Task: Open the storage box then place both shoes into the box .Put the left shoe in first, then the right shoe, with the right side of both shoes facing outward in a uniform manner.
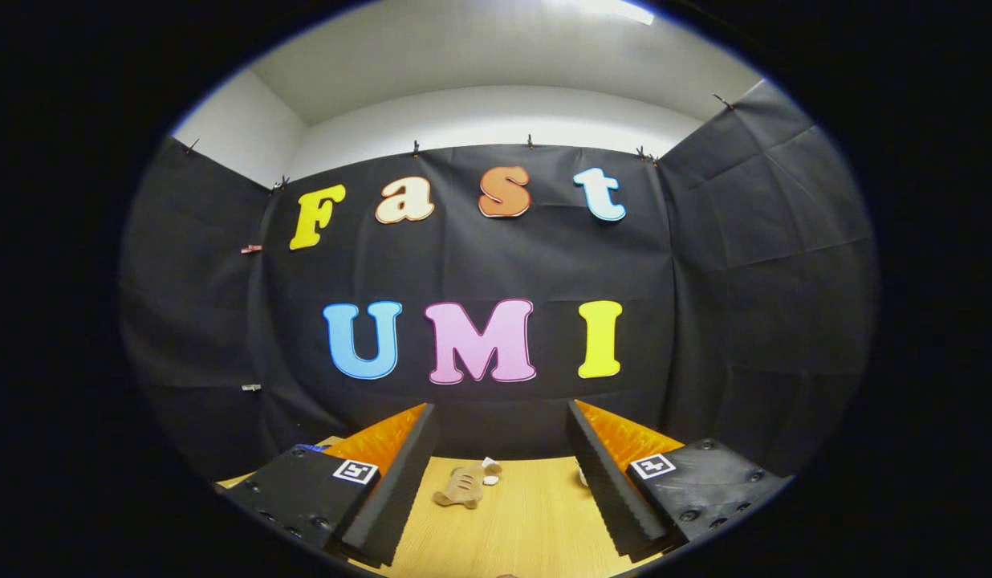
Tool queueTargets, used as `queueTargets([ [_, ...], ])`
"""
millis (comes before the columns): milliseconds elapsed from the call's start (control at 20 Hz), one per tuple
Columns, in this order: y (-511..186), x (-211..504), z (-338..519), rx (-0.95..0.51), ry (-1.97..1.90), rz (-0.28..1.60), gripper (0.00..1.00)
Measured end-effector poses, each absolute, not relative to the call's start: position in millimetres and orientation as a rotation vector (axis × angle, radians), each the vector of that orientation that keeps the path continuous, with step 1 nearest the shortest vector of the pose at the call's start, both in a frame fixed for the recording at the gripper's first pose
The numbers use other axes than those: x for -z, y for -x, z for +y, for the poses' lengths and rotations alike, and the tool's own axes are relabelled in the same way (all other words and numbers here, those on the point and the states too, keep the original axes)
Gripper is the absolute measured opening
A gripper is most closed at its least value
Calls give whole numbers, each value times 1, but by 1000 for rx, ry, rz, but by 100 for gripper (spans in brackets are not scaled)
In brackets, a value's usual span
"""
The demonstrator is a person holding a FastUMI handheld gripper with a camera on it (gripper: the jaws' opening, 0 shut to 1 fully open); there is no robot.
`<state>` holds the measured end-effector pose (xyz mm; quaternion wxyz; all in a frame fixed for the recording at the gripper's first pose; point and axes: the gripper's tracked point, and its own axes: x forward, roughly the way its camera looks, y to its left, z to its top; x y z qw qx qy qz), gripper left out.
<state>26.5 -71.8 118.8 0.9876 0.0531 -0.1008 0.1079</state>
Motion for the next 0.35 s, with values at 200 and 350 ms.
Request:
queueTargets([
  [200, -18, -109, -75, -198, -105, -205, 98],
  [350, -18, -102, -74, -170, -107, -195, 98],
])
